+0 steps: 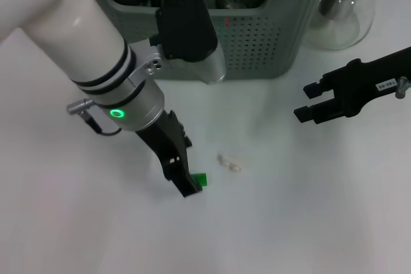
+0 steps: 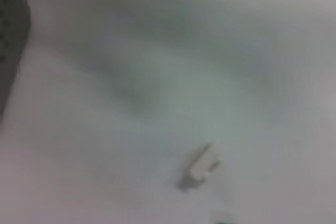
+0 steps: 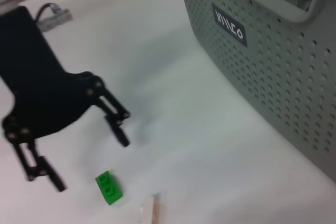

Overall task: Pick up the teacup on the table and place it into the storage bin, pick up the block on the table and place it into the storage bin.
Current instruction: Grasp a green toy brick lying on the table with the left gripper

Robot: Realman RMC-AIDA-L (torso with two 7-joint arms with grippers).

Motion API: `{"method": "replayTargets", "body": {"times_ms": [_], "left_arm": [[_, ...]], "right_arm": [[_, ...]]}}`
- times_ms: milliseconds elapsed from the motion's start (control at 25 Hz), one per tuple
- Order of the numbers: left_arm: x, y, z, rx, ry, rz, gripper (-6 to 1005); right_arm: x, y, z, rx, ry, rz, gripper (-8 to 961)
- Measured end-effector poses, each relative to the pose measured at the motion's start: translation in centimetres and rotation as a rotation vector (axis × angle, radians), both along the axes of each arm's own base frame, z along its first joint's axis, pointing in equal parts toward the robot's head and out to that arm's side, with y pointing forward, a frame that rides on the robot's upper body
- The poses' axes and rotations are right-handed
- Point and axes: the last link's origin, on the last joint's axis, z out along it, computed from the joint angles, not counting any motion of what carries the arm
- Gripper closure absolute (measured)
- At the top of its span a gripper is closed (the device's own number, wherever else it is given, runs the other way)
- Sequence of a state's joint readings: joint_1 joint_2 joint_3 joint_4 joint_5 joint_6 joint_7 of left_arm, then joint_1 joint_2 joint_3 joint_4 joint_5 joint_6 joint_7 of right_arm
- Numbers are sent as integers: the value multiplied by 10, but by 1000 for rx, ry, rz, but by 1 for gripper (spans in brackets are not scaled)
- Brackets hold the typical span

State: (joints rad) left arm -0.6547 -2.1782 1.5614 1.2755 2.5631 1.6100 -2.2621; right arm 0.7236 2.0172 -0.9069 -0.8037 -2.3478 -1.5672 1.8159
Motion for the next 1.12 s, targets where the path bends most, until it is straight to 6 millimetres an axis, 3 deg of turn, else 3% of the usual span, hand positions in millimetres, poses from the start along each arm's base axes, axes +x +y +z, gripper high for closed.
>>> {"method": "replayTargets", "body": {"times_ms": [240,560,840,1120], "left_arm": [[-3,4,-14,37,67,-37,109],[6,-13,-29,-6,121,-94,110],[7,-15,-34,-3,123,-115,113],[4,-17,-39,-1,137,-140,306]], "right_arm": [[1,-1,-1,1,4,-15,294],[2,0,0,12,5,-21,294],[3,0,0,17,6,-23,294],[4,0,0,23,11,-25,294]]}}
